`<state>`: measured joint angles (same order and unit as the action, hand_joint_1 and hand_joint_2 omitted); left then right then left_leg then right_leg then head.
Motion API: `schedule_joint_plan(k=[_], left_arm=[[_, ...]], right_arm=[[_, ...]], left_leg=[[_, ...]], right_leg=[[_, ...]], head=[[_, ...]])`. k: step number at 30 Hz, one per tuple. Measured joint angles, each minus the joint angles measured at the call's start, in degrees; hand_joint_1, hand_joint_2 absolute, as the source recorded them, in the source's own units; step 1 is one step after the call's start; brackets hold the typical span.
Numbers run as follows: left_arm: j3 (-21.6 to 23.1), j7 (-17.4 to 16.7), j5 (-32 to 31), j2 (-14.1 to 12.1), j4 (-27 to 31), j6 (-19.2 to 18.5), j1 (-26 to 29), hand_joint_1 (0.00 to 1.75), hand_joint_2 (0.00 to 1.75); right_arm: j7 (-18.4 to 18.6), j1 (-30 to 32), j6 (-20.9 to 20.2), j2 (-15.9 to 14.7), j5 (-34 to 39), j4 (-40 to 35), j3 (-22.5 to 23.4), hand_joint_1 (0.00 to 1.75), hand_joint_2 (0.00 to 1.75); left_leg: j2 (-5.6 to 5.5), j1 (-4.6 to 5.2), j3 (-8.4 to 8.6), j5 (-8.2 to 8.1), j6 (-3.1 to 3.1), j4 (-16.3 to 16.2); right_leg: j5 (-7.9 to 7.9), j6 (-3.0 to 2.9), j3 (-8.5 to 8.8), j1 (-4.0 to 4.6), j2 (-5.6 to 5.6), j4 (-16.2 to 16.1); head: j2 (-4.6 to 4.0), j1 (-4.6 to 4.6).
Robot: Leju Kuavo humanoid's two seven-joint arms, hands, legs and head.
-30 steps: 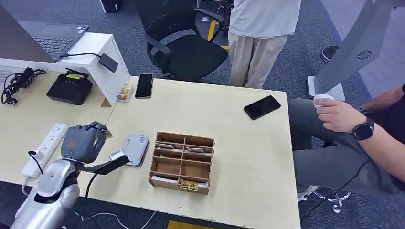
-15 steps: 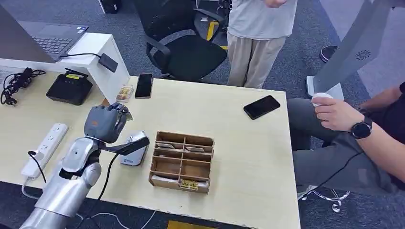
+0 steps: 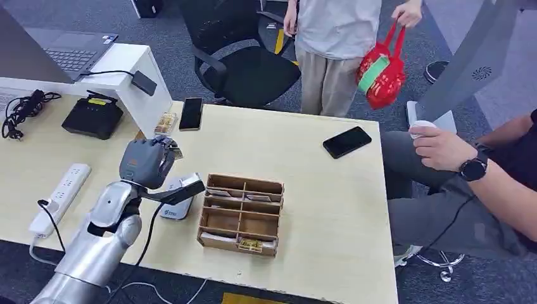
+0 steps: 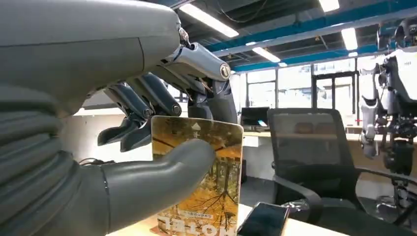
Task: Pass the card to the sensor for recognition and then transmit it.
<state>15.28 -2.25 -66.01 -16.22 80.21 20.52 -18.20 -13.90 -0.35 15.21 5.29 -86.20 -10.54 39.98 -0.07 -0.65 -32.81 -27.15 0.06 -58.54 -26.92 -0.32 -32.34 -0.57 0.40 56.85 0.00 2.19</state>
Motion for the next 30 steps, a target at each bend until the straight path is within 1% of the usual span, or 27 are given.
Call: schedule_joint_plan(k=[12,19,23,27,30], left_arm=[[0.04,-0.09,0.35,0.0,-0.31,0.33,-0.14,1.75,1.75],[-0.11,-0.41,1.83,-2.34,-0.28,0.53,1.33,1.75,1.75],[-0.24,0.02,2.6,-2.91,-0.65,0.22,0.84,1.75,1.75],[-0.22,0.39,2.67,-2.73,-1.82,-0.18,-0.84,1.75,1.75],[-0.2,0.07,1.86,-1.77,-3.06,-0.33,-2.22,1.75,1.75]], right_arm=[[0.28,0.02,0.04,-0.11,-0.37,0.02,0.0,0.0,0.0],[1.55,-0.25,0.44,0.3,-2.03,0.07,-0.7,0.0,0.0],[1.7,-1.24,-0.2,0.52,-2.08,0.07,-1.33,0.0,0.0],[1.59,-1.5,-0.52,0.55,-1.57,0.07,-1.46,0.0,0.0],[1.27,-1.03,-0.46,0.52,-1.18,0.09,-1.46,0.0,0.0]], left_leg=[[-0.01,0.0,-0.03,-0.01,0.0,0.01],[-0.01,-0.01,-0.04,0.0,-0.01,0.01],[-0.01,-0.01,-0.04,0.02,0.0,0.01],[-0.04,0.0,-0.04,0.03,0.01,0.0],[-0.05,0.0,-0.05,0.03,0.01,0.0]], right_leg=[[0.0,0.0,0.01,0.0,0.0,0.01],[-0.01,-0.01,0.0,0.01,-0.02,0.02],[-0.01,0.0,0.0,0.01,-0.02,0.02],[0.0,0.0,-0.01,0.0,-0.04,0.01],[0.01,0.01,0.01,0.0,-0.05,0.01]], head=[[0.0,0.0],[0.0,0.0],[0.0,-0.02],[0.0,0.0],[0.0,-0.02]])
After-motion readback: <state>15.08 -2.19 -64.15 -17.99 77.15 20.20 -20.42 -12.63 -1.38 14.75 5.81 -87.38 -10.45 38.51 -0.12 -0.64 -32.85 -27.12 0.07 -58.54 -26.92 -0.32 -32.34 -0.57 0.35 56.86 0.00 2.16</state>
